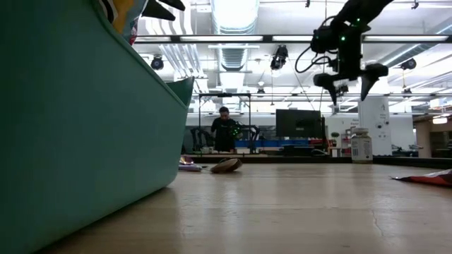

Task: Pick & Place Food Item
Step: Put the white seasoning bottle into the pink bin

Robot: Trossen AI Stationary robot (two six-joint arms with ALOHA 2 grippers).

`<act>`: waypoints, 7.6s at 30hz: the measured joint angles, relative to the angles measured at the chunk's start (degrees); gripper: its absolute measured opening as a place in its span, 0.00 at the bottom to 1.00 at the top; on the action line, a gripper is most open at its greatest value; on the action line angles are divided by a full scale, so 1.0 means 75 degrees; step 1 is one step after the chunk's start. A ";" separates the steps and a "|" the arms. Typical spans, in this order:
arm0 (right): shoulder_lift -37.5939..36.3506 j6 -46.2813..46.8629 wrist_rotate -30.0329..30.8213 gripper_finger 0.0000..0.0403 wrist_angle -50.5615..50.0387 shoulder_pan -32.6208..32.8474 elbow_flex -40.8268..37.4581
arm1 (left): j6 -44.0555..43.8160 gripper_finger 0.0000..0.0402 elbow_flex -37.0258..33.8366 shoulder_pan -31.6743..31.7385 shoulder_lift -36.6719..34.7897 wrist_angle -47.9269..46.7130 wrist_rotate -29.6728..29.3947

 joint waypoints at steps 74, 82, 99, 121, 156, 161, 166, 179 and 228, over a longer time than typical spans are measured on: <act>0.3791 -0.7787 -0.0102 0.93 -0.4419 -0.0227 0.3279 | 0.0064 0.59 -0.0012 -0.0003 0.0000 -0.0570 0.0140; 0.3905 -0.8636 0.0100 0.93 -0.3917 -0.0296 0.2596 | 0.0064 0.59 -0.0012 -0.0003 0.0000 -0.0569 0.0141; 0.3937 -0.8610 0.0258 0.93 -0.3526 -0.0427 0.2333 | 0.0061 0.59 -0.0012 -0.0003 0.0000 -0.0566 0.0142; 0.3905 -0.8383 -0.0446 0.93 -0.3117 -0.0145 0.2163 | 0.0061 0.59 -0.0012 -0.0003 0.0000 -0.0568 0.0142; 0.4517 -0.8583 0.0523 0.93 -0.3193 -0.0323 0.2556 | 0.0060 0.59 -0.0012 -0.0003 0.0001 -0.0578 0.0142; 0.4803 -0.8480 0.0397 0.93 -0.3226 -0.0418 0.2550 | 0.0058 0.59 -0.0012 -0.0003 0.0000 -0.0578 0.0142; 0.4981 -0.8440 0.0397 0.93 -0.3493 -0.0519 0.2550 | 0.0058 0.59 -0.0012 -0.0002 0.0000 -0.0580 0.0142; 0.4995 -0.8390 0.0403 0.93 -0.3547 -0.0586 0.2550 | 0.0058 0.59 -0.0012 -0.0001 0.0000 -0.0588 0.0142; 0.4130 -0.7660 -0.0771 0.54 -0.3602 -0.0586 0.2550 | 0.0058 0.59 -0.0012 -0.0003 0.0001 -0.0752 0.0145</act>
